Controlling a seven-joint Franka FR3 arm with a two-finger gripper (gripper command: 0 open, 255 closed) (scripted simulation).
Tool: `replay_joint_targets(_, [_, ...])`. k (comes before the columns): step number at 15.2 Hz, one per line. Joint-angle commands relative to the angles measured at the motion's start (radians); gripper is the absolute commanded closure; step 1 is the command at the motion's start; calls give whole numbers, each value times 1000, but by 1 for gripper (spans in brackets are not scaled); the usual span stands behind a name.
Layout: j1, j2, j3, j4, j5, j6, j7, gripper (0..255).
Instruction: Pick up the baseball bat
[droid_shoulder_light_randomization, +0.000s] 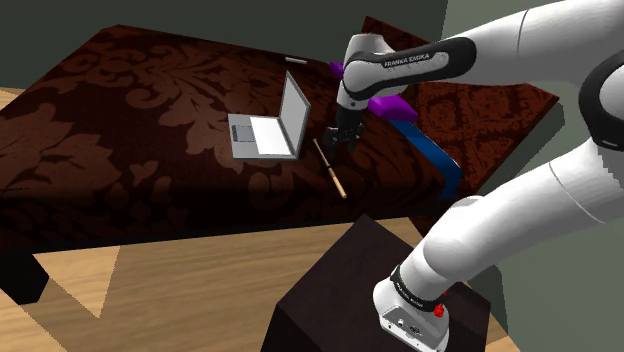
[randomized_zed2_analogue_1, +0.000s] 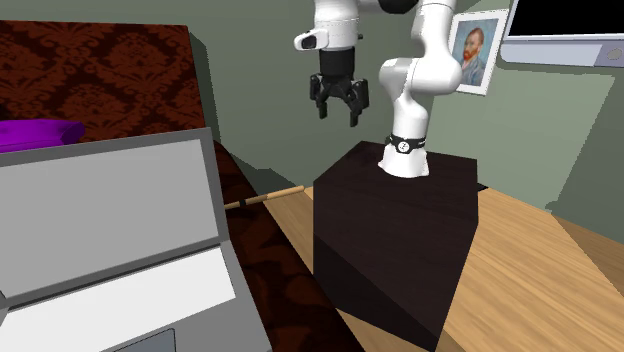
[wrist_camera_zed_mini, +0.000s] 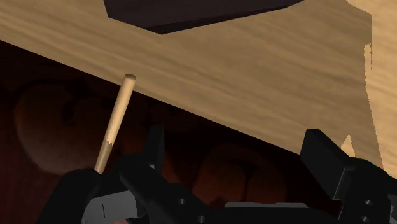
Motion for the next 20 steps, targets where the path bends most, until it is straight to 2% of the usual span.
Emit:
replay_joint_targets(1, [-13,66,-16,18,-4,58,4,0])
replay_joint_targets(11, [-77,405,-92,160,27,293,-7,0])
replay_joint_targets(20, [-159,715,-123,375,119,415,-40,0])
